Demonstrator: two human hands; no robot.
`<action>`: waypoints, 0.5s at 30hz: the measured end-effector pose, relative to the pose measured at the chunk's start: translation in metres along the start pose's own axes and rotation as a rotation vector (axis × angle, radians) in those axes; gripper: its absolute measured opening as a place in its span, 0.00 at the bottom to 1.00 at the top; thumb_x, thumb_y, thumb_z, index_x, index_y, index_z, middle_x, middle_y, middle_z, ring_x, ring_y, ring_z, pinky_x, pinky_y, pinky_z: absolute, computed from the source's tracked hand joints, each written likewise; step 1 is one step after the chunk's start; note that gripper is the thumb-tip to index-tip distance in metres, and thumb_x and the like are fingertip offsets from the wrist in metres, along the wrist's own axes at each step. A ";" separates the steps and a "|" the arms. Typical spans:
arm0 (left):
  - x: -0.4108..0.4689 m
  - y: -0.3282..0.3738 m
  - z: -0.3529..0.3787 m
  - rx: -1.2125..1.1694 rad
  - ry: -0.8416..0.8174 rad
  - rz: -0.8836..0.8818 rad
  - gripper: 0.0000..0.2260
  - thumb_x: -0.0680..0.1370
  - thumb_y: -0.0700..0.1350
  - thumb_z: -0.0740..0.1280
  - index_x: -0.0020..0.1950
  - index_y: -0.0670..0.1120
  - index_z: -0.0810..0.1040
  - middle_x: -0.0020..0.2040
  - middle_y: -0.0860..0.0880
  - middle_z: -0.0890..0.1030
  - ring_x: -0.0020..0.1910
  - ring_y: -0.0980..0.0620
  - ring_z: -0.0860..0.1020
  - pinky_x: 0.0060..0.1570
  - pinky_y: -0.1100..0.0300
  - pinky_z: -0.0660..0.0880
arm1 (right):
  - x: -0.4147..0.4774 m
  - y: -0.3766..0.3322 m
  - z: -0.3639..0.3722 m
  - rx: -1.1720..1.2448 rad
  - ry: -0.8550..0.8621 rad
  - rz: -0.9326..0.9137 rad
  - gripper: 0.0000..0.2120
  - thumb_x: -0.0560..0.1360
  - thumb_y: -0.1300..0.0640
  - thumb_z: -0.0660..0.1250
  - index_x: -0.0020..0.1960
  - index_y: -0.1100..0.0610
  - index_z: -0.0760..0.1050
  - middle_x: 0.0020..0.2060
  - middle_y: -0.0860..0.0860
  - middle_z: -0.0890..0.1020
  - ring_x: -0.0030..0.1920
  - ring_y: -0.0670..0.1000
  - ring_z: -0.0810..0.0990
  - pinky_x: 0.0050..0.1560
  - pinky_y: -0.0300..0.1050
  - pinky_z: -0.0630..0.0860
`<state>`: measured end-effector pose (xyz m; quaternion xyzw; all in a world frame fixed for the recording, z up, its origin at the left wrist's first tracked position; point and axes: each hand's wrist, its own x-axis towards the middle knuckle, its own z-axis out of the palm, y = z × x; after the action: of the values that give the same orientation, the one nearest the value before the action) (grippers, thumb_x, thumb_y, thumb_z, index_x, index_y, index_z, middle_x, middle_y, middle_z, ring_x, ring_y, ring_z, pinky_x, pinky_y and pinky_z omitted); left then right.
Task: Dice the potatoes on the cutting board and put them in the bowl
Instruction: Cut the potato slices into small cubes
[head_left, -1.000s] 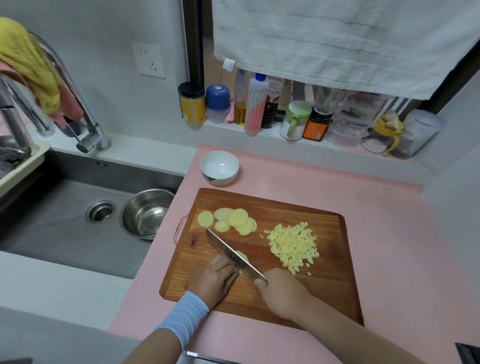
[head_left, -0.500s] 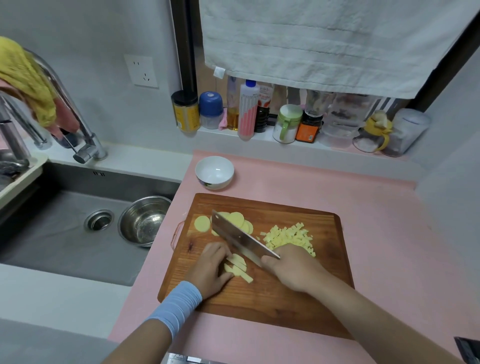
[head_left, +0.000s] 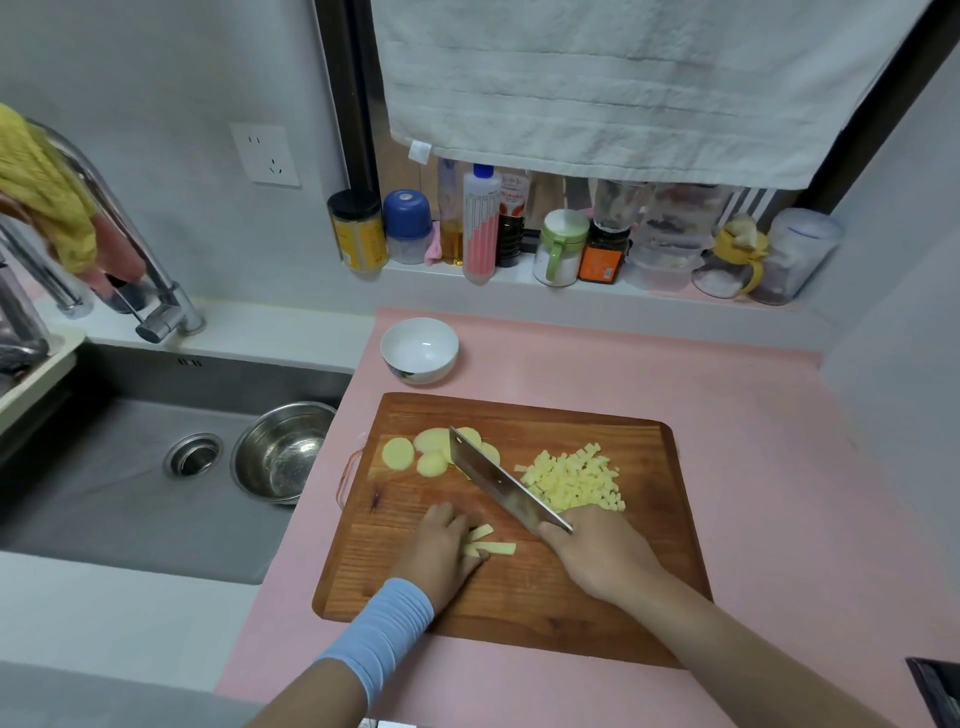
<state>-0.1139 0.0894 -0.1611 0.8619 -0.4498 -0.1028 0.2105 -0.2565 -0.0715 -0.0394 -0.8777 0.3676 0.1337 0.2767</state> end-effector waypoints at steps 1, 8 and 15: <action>-0.004 0.000 0.001 0.006 0.027 -0.005 0.25 0.74 0.60 0.69 0.68 0.51 0.75 0.58 0.50 0.74 0.59 0.50 0.72 0.59 0.57 0.73 | -0.002 0.002 0.002 -0.005 0.002 0.008 0.21 0.81 0.38 0.59 0.43 0.53 0.78 0.37 0.48 0.83 0.39 0.50 0.81 0.40 0.46 0.77; -0.006 -0.025 -0.012 -0.245 0.130 -0.032 0.09 0.75 0.44 0.74 0.55 0.49 0.84 0.47 0.57 0.76 0.50 0.53 0.74 0.56 0.51 0.74 | -0.010 0.017 0.015 -0.022 0.010 0.050 0.17 0.82 0.40 0.58 0.44 0.49 0.77 0.39 0.45 0.81 0.42 0.50 0.81 0.41 0.45 0.75; 0.033 -0.012 -0.036 -0.260 -0.117 -0.145 0.25 0.74 0.47 0.75 0.70 0.52 0.76 0.53 0.51 0.82 0.51 0.54 0.77 0.52 0.64 0.69 | -0.010 0.019 0.018 -0.008 0.016 0.062 0.18 0.82 0.39 0.58 0.46 0.50 0.79 0.39 0.45 0.82 0.42 0.50 0.81 0.44 0.46 0.78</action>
<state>-0.0731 0.0785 -0.1342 0.8500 -0.3809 -0.2250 0.2858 -0.2775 -0.0662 -0.0564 -0.8681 0.3962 0.1365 0.2660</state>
